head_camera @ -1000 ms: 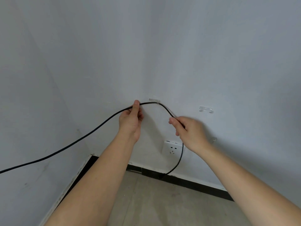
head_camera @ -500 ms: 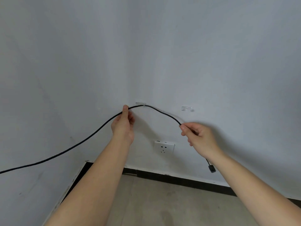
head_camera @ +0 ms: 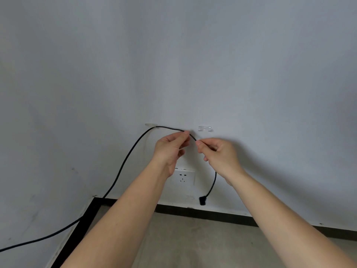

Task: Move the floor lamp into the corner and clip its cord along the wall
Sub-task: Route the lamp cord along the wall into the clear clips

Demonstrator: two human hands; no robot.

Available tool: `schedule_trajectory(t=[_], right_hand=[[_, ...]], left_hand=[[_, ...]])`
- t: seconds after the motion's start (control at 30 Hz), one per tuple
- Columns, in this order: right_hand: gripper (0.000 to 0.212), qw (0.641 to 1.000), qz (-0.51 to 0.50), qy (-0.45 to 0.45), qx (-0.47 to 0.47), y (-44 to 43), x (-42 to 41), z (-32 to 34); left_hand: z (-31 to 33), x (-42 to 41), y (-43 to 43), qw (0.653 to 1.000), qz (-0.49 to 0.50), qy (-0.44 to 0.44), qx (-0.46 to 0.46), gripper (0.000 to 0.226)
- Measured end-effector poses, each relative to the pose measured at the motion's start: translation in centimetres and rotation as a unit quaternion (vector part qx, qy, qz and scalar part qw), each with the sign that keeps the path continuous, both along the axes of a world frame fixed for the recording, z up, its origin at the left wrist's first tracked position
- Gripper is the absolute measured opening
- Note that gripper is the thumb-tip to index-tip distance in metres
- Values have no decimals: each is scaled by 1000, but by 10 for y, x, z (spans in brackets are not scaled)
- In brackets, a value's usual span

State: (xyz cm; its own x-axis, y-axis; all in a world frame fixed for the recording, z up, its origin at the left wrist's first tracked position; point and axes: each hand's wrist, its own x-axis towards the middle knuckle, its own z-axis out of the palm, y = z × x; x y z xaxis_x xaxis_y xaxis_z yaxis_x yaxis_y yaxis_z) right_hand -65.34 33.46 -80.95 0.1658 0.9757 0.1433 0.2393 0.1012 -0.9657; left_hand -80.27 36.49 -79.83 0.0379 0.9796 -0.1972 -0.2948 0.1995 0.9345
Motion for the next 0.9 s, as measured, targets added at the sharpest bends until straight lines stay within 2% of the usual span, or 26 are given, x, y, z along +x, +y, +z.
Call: schedule_trajectory(t=[0.13, 0.27, 0.47, 0.63, 0.8, 0.9], right_hand=[[9, 1000, 7, 1, -27, -2, 11, -1], [18, 999, -6, -17, -42, -4, 28, 0], [18, 999, -28, -2, 41, 5, 39, 9], [10, 991, -69, -61, 94, 14, 37, 2], [25, 972, -99, -163, 139, 15, 37, 1], [30, 945, -144, -249, 156, 15, 33, 4]], left_hand=[[0, 8, 5, 999, 33, -3, 7, 8], [-1, 10, 10, 997, 67, -23, 27, 9], [-7, 15, 11, 996, 75, -22, 35, 11], [-10, 15, 12, 996, 81, -23, 38, 10], [-10, 17, 13, 995, 86, -33, 41, 11], [-12, 17, 13, 994, 90, -28, 47, 12]])
